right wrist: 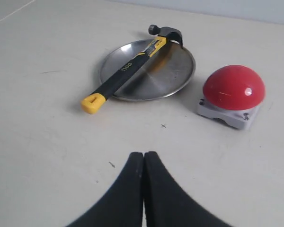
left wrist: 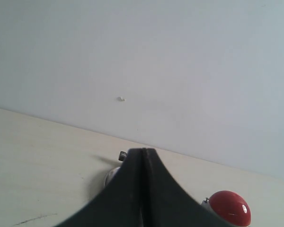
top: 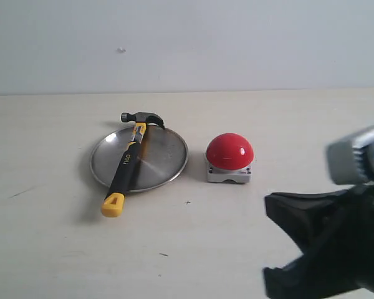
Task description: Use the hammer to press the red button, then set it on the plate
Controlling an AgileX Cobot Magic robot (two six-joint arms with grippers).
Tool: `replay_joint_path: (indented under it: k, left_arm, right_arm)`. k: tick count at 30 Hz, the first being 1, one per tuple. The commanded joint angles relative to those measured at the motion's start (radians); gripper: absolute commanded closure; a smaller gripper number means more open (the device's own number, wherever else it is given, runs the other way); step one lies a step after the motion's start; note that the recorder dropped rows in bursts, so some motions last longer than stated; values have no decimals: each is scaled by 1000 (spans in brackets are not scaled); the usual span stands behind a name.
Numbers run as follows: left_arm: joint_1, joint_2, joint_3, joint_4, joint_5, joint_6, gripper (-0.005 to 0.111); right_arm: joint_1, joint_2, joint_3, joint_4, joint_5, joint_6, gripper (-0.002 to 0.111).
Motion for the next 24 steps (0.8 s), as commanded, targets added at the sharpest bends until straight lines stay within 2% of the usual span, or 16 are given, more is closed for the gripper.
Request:
replay_joint_path:
  k: [1, 9, 24]
  left_arm:
    - [-6, -4, 3, -5, 3, 2, 106]
    - [-6, -4, 3, -5, 3, 2, 106]
    - [-6, -4, 3, -5, 3, 2, 106]
  right_arm:
    - [6, -201, 118, -13, 2, 23, 108]
    - [6, -338, 133, 10, -29, 23, 108]
    - [6, -340, 133, 10, -43, 23, 108]
